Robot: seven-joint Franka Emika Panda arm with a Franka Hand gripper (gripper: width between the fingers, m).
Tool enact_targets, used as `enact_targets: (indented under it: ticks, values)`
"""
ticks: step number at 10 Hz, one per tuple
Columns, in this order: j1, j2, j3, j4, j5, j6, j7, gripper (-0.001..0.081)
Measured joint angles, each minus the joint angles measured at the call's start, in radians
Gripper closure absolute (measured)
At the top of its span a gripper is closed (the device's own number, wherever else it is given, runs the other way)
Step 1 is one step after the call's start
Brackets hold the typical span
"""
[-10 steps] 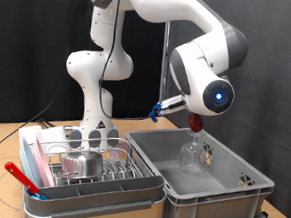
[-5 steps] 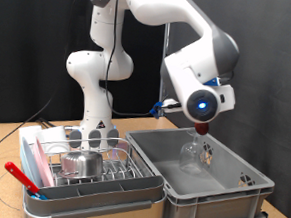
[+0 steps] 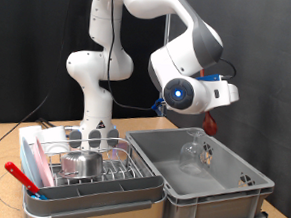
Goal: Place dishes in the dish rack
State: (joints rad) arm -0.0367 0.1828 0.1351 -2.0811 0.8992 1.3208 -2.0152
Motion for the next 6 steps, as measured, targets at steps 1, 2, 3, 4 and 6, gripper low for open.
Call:
enact_targets:
  ticks: [1,2,3,4,6]
  values:
    - [-0.002,0.02,0.0,0.014,-0.001,-0.053,0.028,0.0732]
    - [-0.012,0.047,-0.004,0.031,0.027,-0.095,0.058,0.0732]
    - [-0.028,0.065,-0.013,0.041,0.062,-0.101,0.069,0.0732]
    - [-0.046,0.072,-0.029,0.053,0.099,-0.094,0.074,0.0732]
    - [-0.081,0.073,-0.062,0.082,0.125,-0.082,0.103,0.0732]
